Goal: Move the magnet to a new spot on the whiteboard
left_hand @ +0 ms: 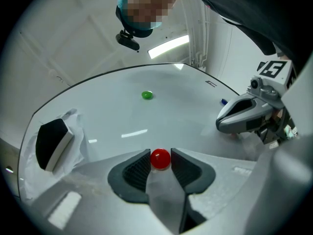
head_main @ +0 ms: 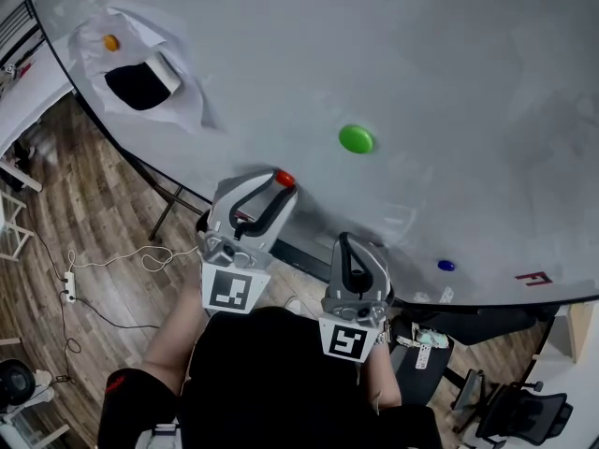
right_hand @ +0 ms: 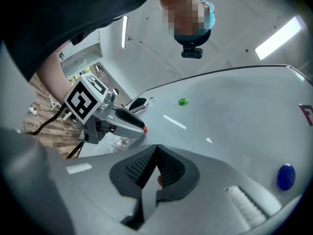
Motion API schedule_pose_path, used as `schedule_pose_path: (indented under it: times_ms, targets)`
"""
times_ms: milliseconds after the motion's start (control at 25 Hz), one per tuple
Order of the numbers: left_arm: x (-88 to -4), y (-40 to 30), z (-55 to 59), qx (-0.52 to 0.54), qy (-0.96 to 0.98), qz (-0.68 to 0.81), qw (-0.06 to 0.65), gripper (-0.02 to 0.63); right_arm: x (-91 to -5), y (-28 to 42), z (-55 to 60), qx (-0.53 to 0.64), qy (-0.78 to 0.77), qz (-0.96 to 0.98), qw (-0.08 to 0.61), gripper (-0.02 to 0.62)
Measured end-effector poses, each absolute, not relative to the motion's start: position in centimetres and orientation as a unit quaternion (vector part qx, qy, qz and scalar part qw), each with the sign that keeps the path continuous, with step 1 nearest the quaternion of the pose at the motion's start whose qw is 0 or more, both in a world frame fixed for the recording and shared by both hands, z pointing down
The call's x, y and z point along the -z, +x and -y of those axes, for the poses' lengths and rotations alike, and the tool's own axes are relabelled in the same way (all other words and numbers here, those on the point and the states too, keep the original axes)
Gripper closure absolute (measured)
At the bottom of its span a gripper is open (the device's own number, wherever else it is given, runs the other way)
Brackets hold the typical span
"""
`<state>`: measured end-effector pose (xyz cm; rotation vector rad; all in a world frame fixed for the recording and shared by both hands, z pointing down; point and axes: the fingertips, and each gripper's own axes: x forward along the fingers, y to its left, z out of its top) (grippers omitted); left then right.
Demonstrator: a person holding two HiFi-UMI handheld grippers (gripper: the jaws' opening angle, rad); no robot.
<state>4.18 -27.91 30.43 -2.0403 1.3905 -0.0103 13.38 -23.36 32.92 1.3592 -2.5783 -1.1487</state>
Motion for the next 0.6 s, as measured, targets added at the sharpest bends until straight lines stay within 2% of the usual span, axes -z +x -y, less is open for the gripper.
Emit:
schedule_pose_path:
  times_ms: [600]
  targets:
    - [-30.52,3.99,28.06,0.010,-0.785,-0.531,0.319,0.475,-33.06,13.33,23.20,0.365,0.437,0.822,0.016,0.594]
